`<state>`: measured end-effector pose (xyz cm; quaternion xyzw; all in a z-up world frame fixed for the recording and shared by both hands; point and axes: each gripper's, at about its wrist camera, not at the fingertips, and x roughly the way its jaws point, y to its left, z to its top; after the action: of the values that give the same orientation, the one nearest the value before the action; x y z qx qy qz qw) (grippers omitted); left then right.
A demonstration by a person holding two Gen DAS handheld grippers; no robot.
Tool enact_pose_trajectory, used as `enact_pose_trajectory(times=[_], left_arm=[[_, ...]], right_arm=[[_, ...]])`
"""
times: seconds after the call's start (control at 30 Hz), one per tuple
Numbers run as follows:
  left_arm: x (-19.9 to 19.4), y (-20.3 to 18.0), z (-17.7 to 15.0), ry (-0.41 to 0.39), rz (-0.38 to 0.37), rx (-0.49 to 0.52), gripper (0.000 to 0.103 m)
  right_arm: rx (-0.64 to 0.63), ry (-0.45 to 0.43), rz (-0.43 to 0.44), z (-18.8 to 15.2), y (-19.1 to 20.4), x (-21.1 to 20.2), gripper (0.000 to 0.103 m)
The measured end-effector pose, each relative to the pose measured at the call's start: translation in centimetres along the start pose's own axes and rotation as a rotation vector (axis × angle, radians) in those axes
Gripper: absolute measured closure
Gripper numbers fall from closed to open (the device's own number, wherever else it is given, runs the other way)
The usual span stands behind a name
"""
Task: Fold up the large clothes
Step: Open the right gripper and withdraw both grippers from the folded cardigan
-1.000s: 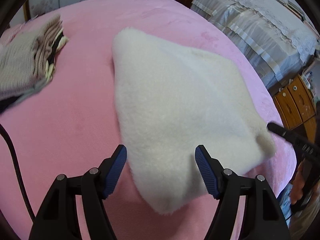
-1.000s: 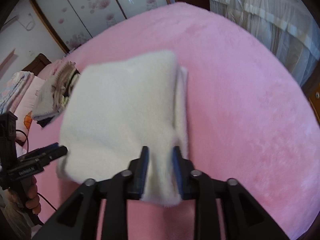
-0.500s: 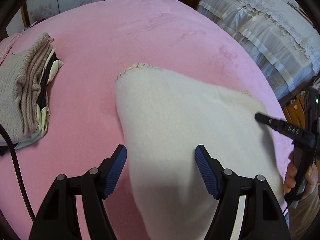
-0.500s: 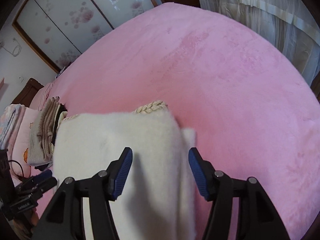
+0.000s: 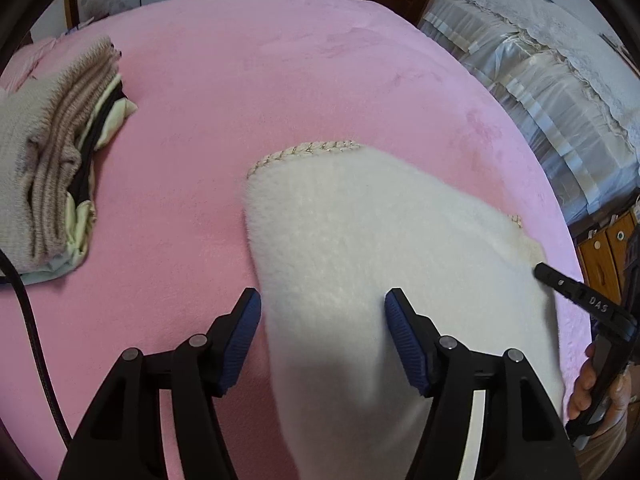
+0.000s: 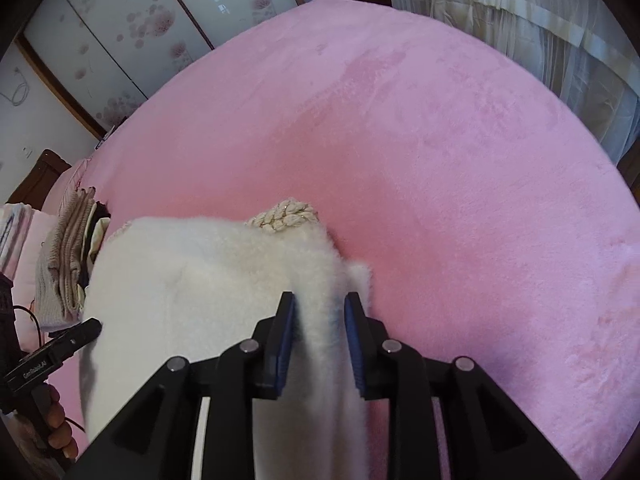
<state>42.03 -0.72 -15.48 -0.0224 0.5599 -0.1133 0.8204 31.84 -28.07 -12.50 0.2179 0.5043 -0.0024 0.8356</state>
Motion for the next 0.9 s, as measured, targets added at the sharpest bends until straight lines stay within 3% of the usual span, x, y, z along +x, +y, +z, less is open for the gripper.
enact_pose_trajectory(times=[0.33, 0.5, 0.73, 0.9], left_arm=[[-7.4, -0.5, -3.9, -0.069, 0.030, 0.078, 0.039], [-11.4, -1.0, -5.7, -0.096, 0.035, 0.136, 0.039], [-16.4, -3.5, -8.5, -0.130, 0.048, 0.219, 0.039], [-18.8, -4.8, -10.3, -0.140, -0.004, 0.228, 0.039]], right_arm=[[-0.021, -0.079, 0.068, -2.5, 1.5, -8.2, 0.076], [-0.051, -0.097, 0.089, -3.8, 3.1, -11.8, 0.069], [-0.112, -0.141, 0.103, -5.6, 5.2, -16.3, 0.068], [-0.159, -0.176, 0.112, -7.0, 6.4, -18.7, 0.059]])
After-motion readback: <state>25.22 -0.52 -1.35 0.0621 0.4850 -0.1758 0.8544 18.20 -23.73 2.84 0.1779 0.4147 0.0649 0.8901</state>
